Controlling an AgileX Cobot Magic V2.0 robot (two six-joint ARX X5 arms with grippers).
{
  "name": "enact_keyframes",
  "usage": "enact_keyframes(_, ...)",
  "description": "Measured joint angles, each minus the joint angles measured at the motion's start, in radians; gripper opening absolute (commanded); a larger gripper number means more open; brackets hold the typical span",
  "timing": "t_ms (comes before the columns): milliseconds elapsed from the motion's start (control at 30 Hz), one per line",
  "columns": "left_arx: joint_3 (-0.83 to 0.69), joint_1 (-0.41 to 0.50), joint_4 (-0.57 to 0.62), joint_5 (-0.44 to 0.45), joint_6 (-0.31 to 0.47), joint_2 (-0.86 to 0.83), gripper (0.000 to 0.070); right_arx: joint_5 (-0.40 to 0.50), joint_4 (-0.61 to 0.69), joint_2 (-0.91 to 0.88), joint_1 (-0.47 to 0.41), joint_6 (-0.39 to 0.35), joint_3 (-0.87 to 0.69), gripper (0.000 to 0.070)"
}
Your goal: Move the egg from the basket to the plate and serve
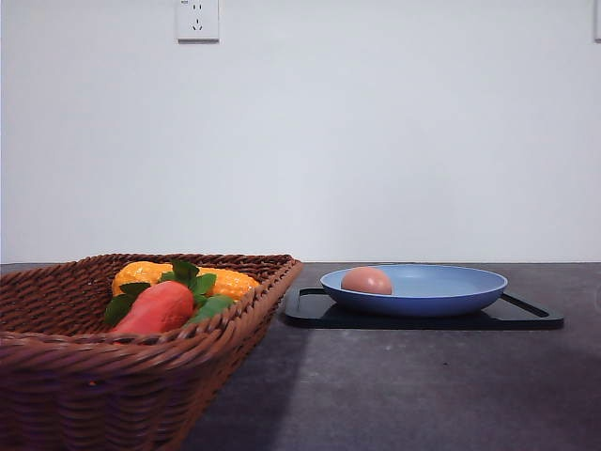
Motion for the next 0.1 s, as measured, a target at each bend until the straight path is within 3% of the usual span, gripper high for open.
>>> enact_keyframes(100,0.000,0.000,0.000,0.000,0.000,0.000,0.0000,0.000,0.000,0.000,0.000,0.000,0.000,0.0000)
